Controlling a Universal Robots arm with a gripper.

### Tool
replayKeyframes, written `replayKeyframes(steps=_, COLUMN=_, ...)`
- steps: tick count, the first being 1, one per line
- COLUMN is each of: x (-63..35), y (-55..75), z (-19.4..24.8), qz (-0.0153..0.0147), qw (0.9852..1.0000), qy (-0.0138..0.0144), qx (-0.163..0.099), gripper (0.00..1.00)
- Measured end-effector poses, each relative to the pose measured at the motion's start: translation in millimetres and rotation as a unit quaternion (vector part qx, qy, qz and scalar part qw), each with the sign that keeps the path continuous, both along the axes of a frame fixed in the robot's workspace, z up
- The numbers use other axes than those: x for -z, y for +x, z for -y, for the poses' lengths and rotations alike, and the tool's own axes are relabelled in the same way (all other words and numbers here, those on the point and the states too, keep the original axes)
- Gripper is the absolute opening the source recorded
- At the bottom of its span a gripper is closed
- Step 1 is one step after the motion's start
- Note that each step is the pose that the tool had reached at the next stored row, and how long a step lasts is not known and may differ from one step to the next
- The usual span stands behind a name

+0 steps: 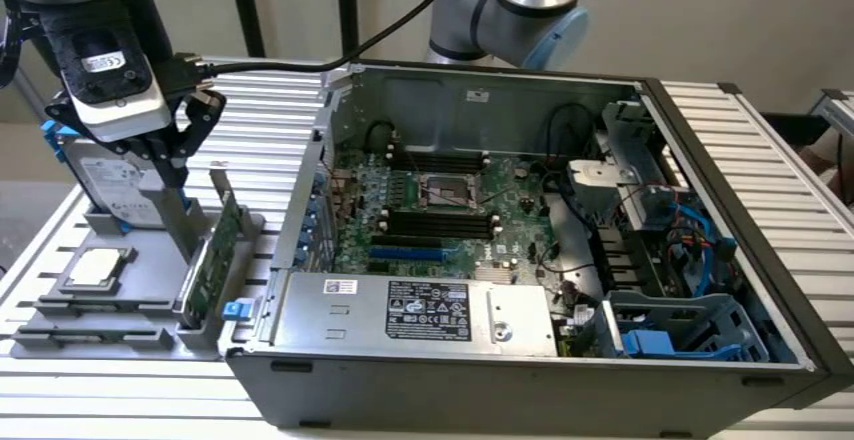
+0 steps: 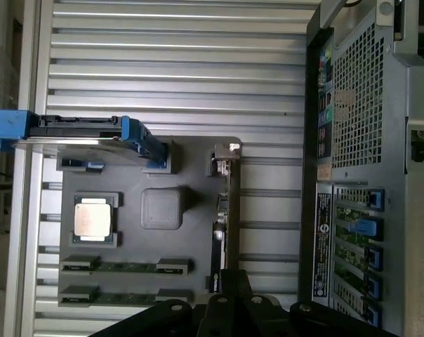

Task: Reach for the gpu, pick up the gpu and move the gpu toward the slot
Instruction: 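Pick up the gpu and move the gpu toward the slot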

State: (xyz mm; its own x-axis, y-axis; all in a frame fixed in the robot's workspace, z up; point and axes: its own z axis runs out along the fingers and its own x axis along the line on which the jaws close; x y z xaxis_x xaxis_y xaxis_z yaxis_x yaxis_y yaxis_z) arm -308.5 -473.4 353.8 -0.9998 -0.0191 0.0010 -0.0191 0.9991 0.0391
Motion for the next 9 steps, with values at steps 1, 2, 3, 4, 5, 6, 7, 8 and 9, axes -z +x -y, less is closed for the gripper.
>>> replayKeyframes(steps=1, x=0.0, y=0.0, z=0.0, qz=0.0000, qw=1.0000, qy=0.0000, qx=0.000, gripper=0.11)
replayKeyframes(steps=2, x=0.0, y=0.0, z=0.0, qz=0.0000, qw=1.0000, qy=0.0000, qx=0.000, gripper=0.11)
replayKeyframes(steps=3, x=0.0, y=0.0, z=0.0, qz=0.0000, qw=1.0000, qy=0.0000, qx=0.000, gripper=0.12)
replayKeyframes(steps=4, x=0.0, y=0.0, z=0.0, qz=0.0000, qw=1.0000, qy=0.0000, qx=0.000, gripper=0.12)
replayKeyframes(steps=5, x=0.0, y=0.0, z=0.0, qz=0.0000, qw=1.0000, qy=0.0000, qx=0.000, gripper=0.18)
replayKeyframes(steps=6, x=0.0, y=0.0, z=0.0, qz=0.0000, qw=1.0000, qy=0.0000, qx=0.000, gripper=0.18)
replayKeyframes(steps=7, x=0.0, y=0.0, z=0.0, qz=0.0000, qw=1.0000, qy=0.0000, qx=0.000, gripper=0.24)
replayKeyframes(steps=8, x=0.0, y=0.0, z=0.0, qz=0.0000, qw=1.0000, qy=0.0000, qx=0.000, gripper=0.30)
replayKeyframes(steps=9, x=0.0, y=0.0, z=0.0, qz=0.0000, qw=1.0000, qy=0.0000, qx=0.000, gripper=0.36)
